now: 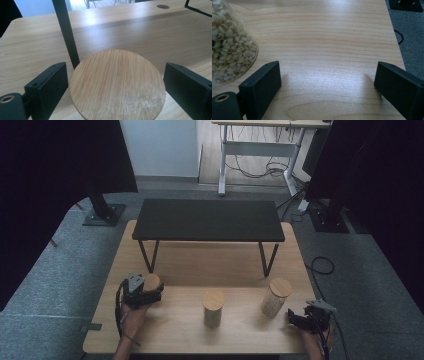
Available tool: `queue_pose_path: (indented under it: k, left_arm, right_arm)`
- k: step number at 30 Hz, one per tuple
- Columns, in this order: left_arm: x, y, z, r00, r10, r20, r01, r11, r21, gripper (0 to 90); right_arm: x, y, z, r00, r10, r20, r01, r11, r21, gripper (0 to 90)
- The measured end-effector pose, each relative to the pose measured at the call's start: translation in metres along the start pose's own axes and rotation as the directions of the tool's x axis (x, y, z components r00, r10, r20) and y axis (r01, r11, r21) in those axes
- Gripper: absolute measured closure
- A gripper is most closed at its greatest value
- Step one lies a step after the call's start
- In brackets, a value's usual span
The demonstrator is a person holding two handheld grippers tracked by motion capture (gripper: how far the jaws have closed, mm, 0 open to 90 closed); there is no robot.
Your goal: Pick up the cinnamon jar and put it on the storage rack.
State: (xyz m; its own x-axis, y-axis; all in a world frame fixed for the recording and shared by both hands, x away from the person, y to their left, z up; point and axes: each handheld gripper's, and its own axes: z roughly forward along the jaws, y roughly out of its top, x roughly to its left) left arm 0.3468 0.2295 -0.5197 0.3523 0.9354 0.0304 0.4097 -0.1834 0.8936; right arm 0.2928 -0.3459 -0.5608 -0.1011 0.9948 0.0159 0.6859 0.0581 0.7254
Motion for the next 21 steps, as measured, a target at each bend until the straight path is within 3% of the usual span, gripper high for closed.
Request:
queue_pose_path:
  k: [21]
  left_arm:
    - [0.0004,-0.0087,0.0052,0.9999,0.011,-0.004,-0.010,0.9992,0.038,19.0]
  right_arm:
    - [0.0000,0.0000,0.0000,1.0000,0.000,0.000,0.000,1.000,0.000,6.8]
